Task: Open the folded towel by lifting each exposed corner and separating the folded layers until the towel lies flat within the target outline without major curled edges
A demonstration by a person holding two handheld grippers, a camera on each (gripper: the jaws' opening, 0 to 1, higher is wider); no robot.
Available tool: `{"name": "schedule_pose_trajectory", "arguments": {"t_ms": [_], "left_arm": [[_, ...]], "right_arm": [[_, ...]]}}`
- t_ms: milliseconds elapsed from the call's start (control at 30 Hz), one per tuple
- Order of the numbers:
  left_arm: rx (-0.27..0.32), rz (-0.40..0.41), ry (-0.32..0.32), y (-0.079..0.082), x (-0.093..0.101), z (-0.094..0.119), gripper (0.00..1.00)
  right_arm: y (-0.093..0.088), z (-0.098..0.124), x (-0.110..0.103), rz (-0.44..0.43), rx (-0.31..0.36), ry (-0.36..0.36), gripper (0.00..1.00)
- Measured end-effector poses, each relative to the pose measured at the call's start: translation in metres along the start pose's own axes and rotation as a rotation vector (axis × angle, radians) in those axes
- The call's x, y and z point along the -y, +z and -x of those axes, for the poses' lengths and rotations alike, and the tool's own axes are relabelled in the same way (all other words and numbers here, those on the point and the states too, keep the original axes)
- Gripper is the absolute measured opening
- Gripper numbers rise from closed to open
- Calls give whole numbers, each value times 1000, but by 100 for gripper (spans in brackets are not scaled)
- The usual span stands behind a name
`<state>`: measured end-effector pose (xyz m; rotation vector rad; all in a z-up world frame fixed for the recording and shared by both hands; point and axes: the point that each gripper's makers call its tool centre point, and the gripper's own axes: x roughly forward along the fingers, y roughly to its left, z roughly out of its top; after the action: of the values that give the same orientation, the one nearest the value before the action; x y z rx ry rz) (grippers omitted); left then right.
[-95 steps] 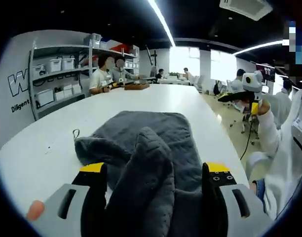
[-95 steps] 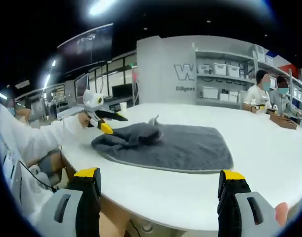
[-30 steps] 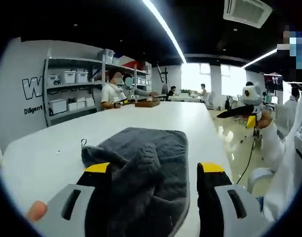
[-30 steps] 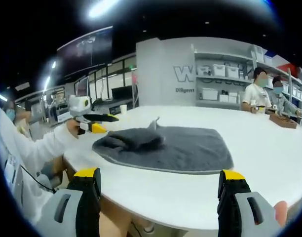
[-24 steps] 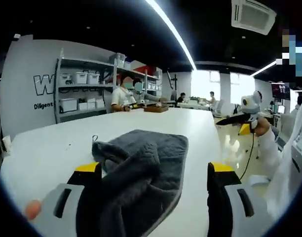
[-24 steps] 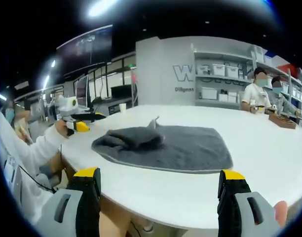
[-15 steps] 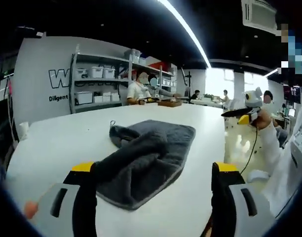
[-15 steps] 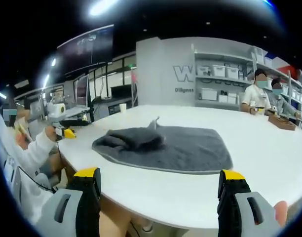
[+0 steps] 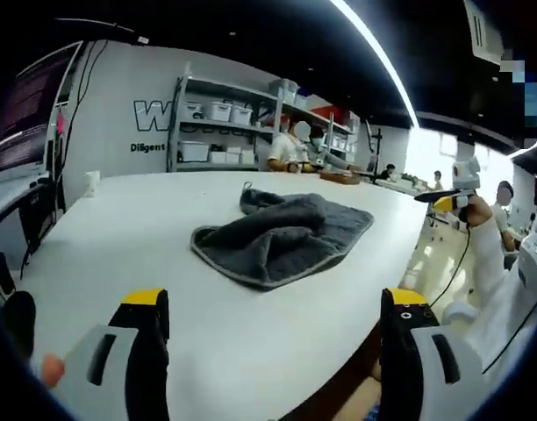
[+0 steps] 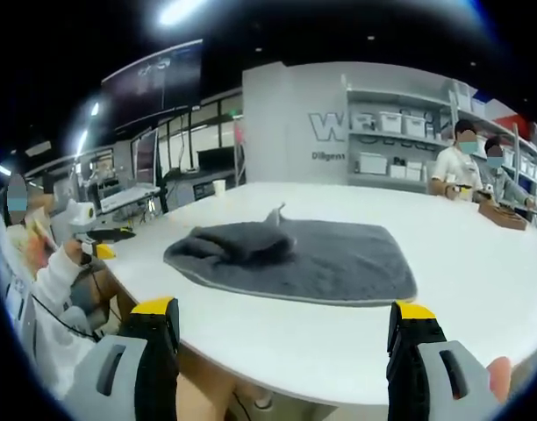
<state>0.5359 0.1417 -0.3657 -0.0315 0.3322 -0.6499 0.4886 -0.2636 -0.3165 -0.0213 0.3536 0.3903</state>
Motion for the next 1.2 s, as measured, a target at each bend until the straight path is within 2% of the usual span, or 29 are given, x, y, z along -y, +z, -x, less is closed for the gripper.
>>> {"name": "schedule_pose_trajectory", "arguments": {"t_ms": [267, 633, 767, 967, 1000, 1100, 1200], "left_arm": [[18, -13, 10, 8, 0, 4, 99], [12, -37, -29, 15, 15, -7, 99], [0, -79, -66, 24, 21, -21, 99], [2, -140, -160, 46, 37, -60, 99], [6, -144, -194, 54, 42, -76, 99], [0, -177, -224, 61, 47, -100, 99], [-8, -191, -289, 69, 58, -125, 99]], "right_arm": [[-1, 0, 0, -4, -2, -2, 99], [0, 4, 3, -12, 8, -5, 99], [0, 5, 2, -12, 10, -2, 99], [0, 7, 3, -13, 14, -1, 99], [1, 9, 4, -14, 17, -3, 99], [2, 11, 6, -15, 22, -9, 99], [2, 13, 8, -17, 25, -14, 99]]}}
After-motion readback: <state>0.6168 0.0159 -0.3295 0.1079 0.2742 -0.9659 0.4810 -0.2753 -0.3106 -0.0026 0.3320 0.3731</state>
